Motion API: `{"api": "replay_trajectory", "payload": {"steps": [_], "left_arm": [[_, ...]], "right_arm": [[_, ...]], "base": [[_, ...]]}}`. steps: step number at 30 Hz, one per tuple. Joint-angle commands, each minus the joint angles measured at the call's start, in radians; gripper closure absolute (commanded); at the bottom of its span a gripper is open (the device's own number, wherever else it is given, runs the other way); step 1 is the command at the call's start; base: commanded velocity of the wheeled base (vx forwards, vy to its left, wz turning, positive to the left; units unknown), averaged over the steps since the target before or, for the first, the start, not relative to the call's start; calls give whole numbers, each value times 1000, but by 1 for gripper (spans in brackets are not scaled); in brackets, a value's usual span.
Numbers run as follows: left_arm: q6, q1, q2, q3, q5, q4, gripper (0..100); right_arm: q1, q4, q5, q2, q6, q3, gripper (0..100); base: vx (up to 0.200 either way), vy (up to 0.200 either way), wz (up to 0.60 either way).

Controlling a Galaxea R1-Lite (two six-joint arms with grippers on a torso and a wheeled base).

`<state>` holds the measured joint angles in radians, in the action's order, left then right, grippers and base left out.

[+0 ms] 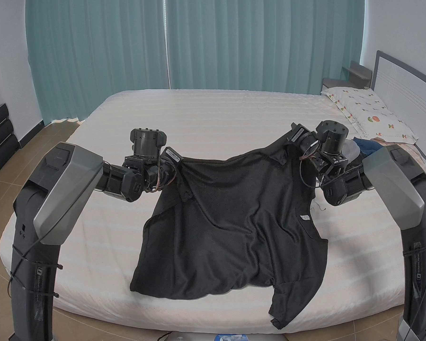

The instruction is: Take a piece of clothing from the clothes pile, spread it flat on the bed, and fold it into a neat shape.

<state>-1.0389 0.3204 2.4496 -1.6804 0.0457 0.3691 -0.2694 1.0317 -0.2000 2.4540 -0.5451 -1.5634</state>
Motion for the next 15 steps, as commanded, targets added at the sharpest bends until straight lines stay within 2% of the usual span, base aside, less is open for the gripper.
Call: {"api": "replay_trajectory", "payload": {"steps": [1,4,8,11,15], "left_arm": [[-15,-1,123,-71,11,-7,0],[-15,-3,146,-88,22,-18,0],[-10,-15,204,-166,86,-142,0],[-15,-26,224,-222,91,-253,0],[-15,-43,227,-237,89,-288,0]], "right_arm": [[2,-12,1,146,1,-58,0],[4,-13,-1,171,2,-56,0],[19,-58,-4,201,1,-41,0],[25,-79,-10,197,2,-4,0],[42,-61,-7,169,-18,9,0]], "base": [[0,0,0],[0,0,0],[0,0,0],[0,0,0],[0,0,0]]}}
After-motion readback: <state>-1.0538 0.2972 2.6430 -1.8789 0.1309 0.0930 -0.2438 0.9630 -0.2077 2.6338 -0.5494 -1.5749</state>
